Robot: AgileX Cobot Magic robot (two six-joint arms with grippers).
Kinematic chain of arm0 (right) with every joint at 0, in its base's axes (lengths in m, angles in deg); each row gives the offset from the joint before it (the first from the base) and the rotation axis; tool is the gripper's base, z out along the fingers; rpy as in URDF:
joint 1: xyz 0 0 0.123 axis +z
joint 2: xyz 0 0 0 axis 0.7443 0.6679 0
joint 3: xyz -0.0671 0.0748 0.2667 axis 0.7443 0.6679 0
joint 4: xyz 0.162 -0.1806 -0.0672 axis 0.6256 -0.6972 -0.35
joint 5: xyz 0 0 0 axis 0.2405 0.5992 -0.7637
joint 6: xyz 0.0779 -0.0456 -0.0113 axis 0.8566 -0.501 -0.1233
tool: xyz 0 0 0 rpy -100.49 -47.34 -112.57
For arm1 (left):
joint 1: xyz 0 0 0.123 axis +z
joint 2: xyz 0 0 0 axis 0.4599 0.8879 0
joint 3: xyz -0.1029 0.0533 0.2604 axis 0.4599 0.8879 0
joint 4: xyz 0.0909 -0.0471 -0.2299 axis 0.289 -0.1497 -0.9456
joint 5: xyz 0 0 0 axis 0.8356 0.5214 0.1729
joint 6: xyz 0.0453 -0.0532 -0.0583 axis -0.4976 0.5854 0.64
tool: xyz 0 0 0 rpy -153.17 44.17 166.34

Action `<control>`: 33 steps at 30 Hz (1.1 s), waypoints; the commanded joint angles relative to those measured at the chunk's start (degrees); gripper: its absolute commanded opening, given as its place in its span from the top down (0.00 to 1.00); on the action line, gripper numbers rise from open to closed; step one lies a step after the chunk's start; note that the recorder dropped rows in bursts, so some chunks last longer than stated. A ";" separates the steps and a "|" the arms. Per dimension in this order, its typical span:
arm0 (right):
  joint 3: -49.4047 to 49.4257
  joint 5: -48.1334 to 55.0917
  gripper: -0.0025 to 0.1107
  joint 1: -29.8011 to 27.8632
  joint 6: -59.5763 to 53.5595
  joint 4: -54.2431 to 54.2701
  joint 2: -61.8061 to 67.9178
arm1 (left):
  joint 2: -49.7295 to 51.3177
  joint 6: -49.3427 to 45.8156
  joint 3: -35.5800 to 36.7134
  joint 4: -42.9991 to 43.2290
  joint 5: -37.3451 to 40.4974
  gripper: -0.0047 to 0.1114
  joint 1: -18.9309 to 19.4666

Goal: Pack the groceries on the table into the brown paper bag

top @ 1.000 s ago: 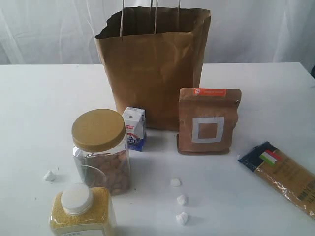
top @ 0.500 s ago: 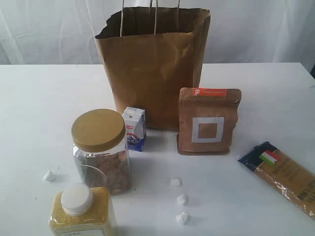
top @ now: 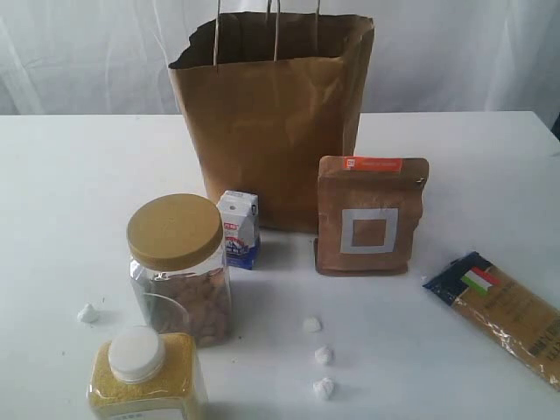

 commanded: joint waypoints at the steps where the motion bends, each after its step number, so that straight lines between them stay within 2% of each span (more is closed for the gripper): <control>1: 2.85 -2.72 0.98 -0.27 -3.26 0.43 -7.95 | -0.14 0.32 0.36 -0.03 -0.07 0.96 -0.29; 5: 4.58 1.35 0.98 -0.27 -3.96 0.43 -10.78 | -0.14 0.32 0.36 -0.03 -0.07 0.96 -0.29; 8: 4.81 10.00 0.98 -0.27 -4.14 0.99 -10.43 | -0.14 0.32 0.36 -0.03 -0.07 0.96 -0.29; 9: 4.81 10.12 0.98 -0.27 -4.03 1.87 -10.55 | -0.14 0.32 0.36 -0.03 -0.07 0.96 -0.29; 11: 4.81 6.27 0.98 -0.27 -4.03 3.55 -12.56 | -0.14 0.32 0.36 -0.03 -0.07 0.96 -0.29; 13: 6.32 -6.23 0.98 -0.27 -6.67 3.55 -18.07 | -0.14 0.32 0.36 -0.03 -0.07 0.96 -0.29; 16: 7.97 -8.77 0.98 -0.27 -13.53 3.55 -22.49 | -0.14 0.32 0.36 -0.03 -0.07 0.96 -0.29; 18: 8.80 0.87 0.98 -0.27 -19.59 3.75 -24.93 | -0.14 0.32 0.36 -0.03 -0.07 0.96 -0.29; 23: 8.80 20.89 0.98 -0.27 -19.59 5.24 -25.01 | -0.14 0.32 0.36 0.31 -0.07 0.96 -0.29; 26: 8.80 24.15 0.98 -0.27 -19.98 4.92 -25.01 | -0.14 0.32 0.36 0.31 -0.07 0.96 -0.29; 30: 8.80 22.35 0.98 -0.27 -20.08 3.42 -25.01 | -0.14 0.32 0.36 0.30 -0.07 0.96 -0.29; 33: 8.80 21.85 0.98 -0.27 -20.08 3.42 -25.01 | -0.14 2.56 0.36 -1.79 -5.33 0.96 -0.29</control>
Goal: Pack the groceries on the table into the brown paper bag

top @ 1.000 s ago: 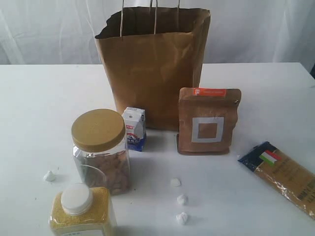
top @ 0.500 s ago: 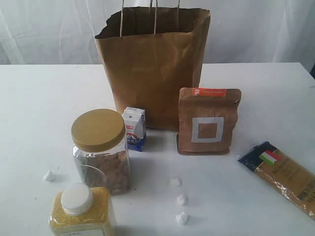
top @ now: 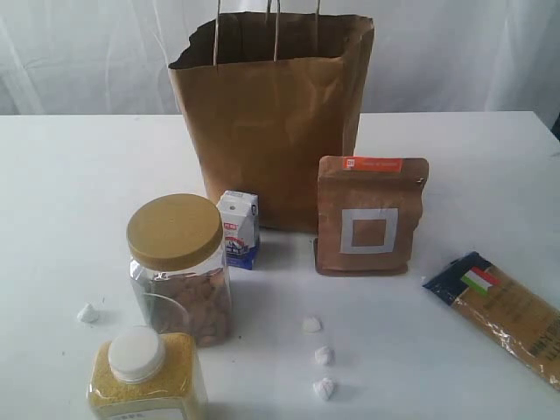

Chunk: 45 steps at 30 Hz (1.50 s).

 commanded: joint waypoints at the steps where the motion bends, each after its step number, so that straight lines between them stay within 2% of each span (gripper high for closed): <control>1: 0.12 -1.15 0.98 -0.27 -0.40 -0.74 -0.21 | -0.14 5.10 0.36 -3.52 -8.04 0.96 -0.29; 4: 0.12 -1.15 0.98 -0.27 -0.40 -0.74 -0.21 | -0.14 16.72 0.36 -11.31 -20.65 0.96 -0.29; 10: 0.12 -1.15 0.98 -0.27 -0.40 -0.74 -0.21 | -0.14 29.70 0.36 -11.68 -38.47 0.96 -0.29; 17: 0.12 -1.15 0.98 -0.27 -0.40 -0.74 -0.21 | -0.14 27.25 0.36 -12.69 -54.00 0.96 -0.29; 20: 0.12 -1.16 0.98 0.19 -0.40 -0.74 -0.21 | -0.14 26.89 0.36 -15.33 -64.31 0.96 -0.29; 24: 0.12 -1.16 0.98 0.19 -0.40 -0.74 -0.21 | -0.14 22.44 -0.59 -27.94 -80.52 0.96 -0.29; 25: 0.12 -1.16 0.98 0.19 -0.40 -0.74 -0.21 | -0.14 22.62 -1.78 -31.36 -81.45 0.96 -0.29; 29: 0.12 -1.16 0.98 0.19 -0.40 -0.74 -0.21 | -0.14 23.15 -11.77 -39.87 -79.61 0.96 -0.29; 31: 0.12 -1.16 0.98 0.19 -0.40 -0.74 -0.21 | -0.14 23.15 -17.91 -39.49 -68.32 0.96 -0.29; 33: 0.12 -1.16 0.98 0.19 -0.40 -0.74 -0.21 | 2.03 19.80 -25.02 -35.30 -47.71 0.96 -0.29; 35: 0.12 -1.16 0.98 0.19 -0.40 -0.74 -0.21 | 7.61 13.59 -30.40 -24.08 -27.40 0.96 -0.29; 36: 0.12 -1.16 0.98 0.19 -0.40 -0.74 -0.21 | 10.70 11.92 -31.28 -17.24 -22.06 0.96 -0.29; 38: 0.12 -1.16 0.98 0.19 -0.40 -0.74 -0.21 | 19.38 11.81 -31.08 -8.77 -15.64 0.96 -0.29; 40: 0.12 -1.16 0.98 0.30 -0.40 -0.74 -0.21 | 27.59 11.81 -29.88 -5.14 -12.11 0.96 -0.52; 43: 0.12 -1.16 0.98 0.38 -0.40 -0.74 -0.21 | 38.40 13.70 -28.12 -5.46 -12.23 0.96 -2.27; 45: 0.12 -1.16 0.98 0.55 -0.40 -0.74 -0.21 | 42.81 19.51 -28.00 -8.24 -12.23 0.96 -4.08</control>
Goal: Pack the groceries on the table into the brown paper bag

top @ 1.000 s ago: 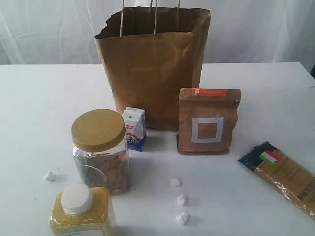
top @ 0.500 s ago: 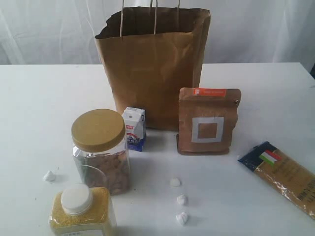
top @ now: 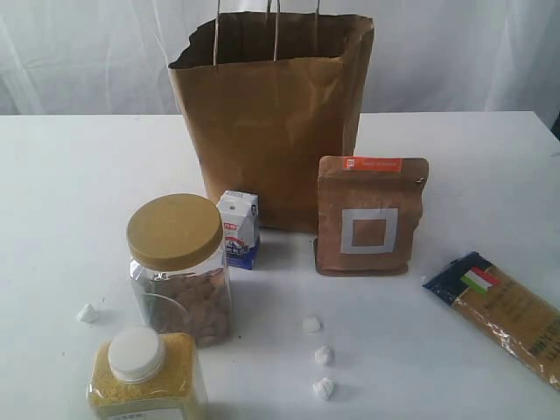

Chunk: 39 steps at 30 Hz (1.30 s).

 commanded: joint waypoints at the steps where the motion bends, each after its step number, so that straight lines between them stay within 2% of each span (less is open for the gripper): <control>1: 0.12 -0.42 0.98 0.72 -0.40 -0.18 -0.21 | 11.14 10.23 0.90 -2.98 2.13 0.96 -4.52; 3: 0.12 -0.42 0.98 1.24 -0.40 -0.18 -0.21 | 13.29 9.92 0.78 -2.95 4.06 0.96 -9.56; 5: 0.12 -0.42 0.98 1.34 -0.40 -0.18 -0.21 | 14.16 4.41 -0.26 -2.71 9.77 0.96 -17.92; 8: 0.12 -0.42 0.98 1.34 -0.40 -0.18 -0.21 | 15.30 -9.03 -4.85 -4.41 29.06 0.96 -31.16; 10: 0.12 -0.42 0.98 1.34 -0.40 -0.18 -0.21 | 16.98 -11.13 -8.94 -4.55 44.39 0.96 -36.60; 12: 0.12 -0.42 0.98 1.34 -0.40 -0.18 -0.21 | 19.06 -12.34 -12.18 -3.59 59.36 0.96 -39.96; 15: 0.12 -0.42 0.98 1.34 -0.40 -0.18 -0.21 | 21.20 -18.67 -15.11 -5.08 72.09 0.96 -40.87; 18: 0.12 -0.42 0.98 1.34 -0.40 -0.18 -0.21 | 21.03 -28.72 -15.43 -10.33 70.20 0.96 -40.87; 23: 0.12 -0.42 0.98 1.34 -0.40 -0.18 -0.21 | 20.92 -45.39 -14.32 -28.40 53.85 0.96 -41.28; 26: 0.12 -0.42 0.98 1.34 -0.40 -0.18 -0.21 | 21.02 -59.14 -14.32 -30.73 49.23 0.96 -43.45; 29: 0.12 -0.42 0.98 1.34 -0.40 -0.18 -0.21 | 21.02 -72.21 -14.32 -30.46 47.92 0.94 -44.28; 32: 0.12 -0.42 0.98 1.34 -0.40 -0.18 -0.21 | 21.02 -81.70 -14.32 -30.46 47.78 0.78 -44.28; 34: 0.12 -0.42 0.98 1.34 -0.40 -0.18 -0.21 | 21.12 -81.51 -14.32 -30.46 46.73 0.65 -44.28; 37: 0.12 -0.42 0.98 1.34 -0.40 -0.18 -0.21 | 21.12 -79.86 -14.32 -31.52 44.95 0.41 -44.28; 39: 0.12 -0.42 0.98 1.34 -0.40 -0.18 -0.21 | 21.12 -76.69 -14.32 -33.12 43.48 0.30 -44.28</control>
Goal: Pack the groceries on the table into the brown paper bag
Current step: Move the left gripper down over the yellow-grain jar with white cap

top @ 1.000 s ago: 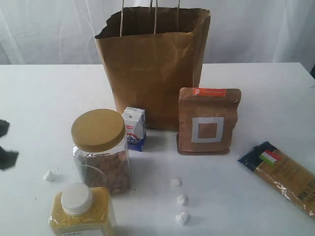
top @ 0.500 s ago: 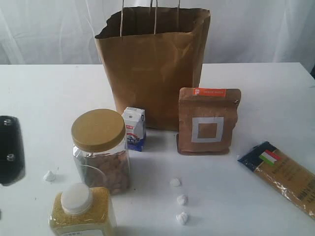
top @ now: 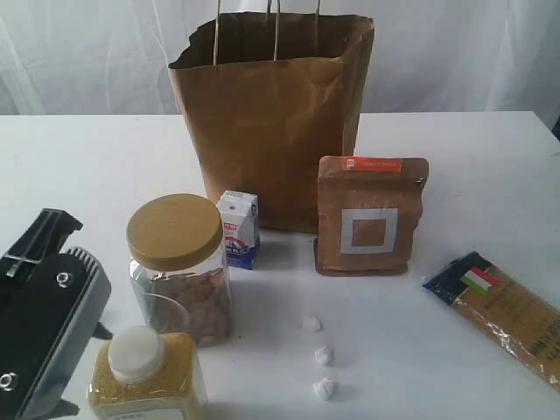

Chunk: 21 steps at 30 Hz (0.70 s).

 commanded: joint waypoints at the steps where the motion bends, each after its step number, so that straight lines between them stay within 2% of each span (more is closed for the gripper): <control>1: 0.12 -0.42 0.98 0.35 -0.40 -0.18 -0.21 | 0.03 4.67 0.31 -4.36 -2.31 0.26 -0.37; 10: 0.12 -0.42 0.98 0.35 -0.40 -0.18 -0.21 | -0.08 6.41 8.88 -5.17 -13.31 0.25 -0.37; 17: 0.12 -0.42 0.98 0.35 -0.40 -0.18 -0.21 | -0.08 7.37 12.35 -4.36 -24.53 0.25 -0.37; 21: 0.12 -0.42 0.98 0.35 -0.40 -0.18 -0.21 | 0.54 10.01 13.38 -4.36 -25.61 0.26 -0.37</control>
